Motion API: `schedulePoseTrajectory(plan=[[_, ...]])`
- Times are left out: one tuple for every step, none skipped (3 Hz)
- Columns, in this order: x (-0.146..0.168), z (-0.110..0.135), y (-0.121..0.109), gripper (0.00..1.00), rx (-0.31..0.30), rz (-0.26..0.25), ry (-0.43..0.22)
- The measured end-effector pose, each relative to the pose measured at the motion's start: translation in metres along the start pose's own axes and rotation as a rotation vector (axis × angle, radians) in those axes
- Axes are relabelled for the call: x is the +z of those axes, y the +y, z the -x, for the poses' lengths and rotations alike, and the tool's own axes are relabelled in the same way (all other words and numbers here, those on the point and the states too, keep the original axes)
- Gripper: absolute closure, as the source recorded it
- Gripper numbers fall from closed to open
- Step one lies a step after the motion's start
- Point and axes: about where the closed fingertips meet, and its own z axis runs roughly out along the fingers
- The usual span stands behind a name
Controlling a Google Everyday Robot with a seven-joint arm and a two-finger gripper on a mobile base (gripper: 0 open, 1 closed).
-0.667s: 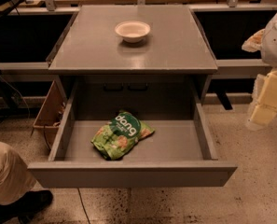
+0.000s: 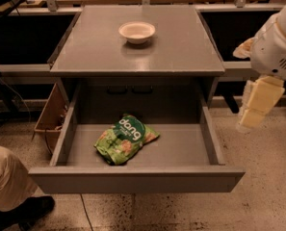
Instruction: Pick green rice chip bag from top drawer and place on counter
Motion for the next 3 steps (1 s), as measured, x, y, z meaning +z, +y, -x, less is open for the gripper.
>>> schedulePoseTrajectory(plan=[[0.053, 0.017, -0.014, 0.0, -0.013, 0.047, -0.091], [0.106, 0.043, -0.024, 0.0, -0.032, 0.094, -0.181], [0.148, 0.07, -0.021, 0.0, -0.049, 0.132, -0.247]])
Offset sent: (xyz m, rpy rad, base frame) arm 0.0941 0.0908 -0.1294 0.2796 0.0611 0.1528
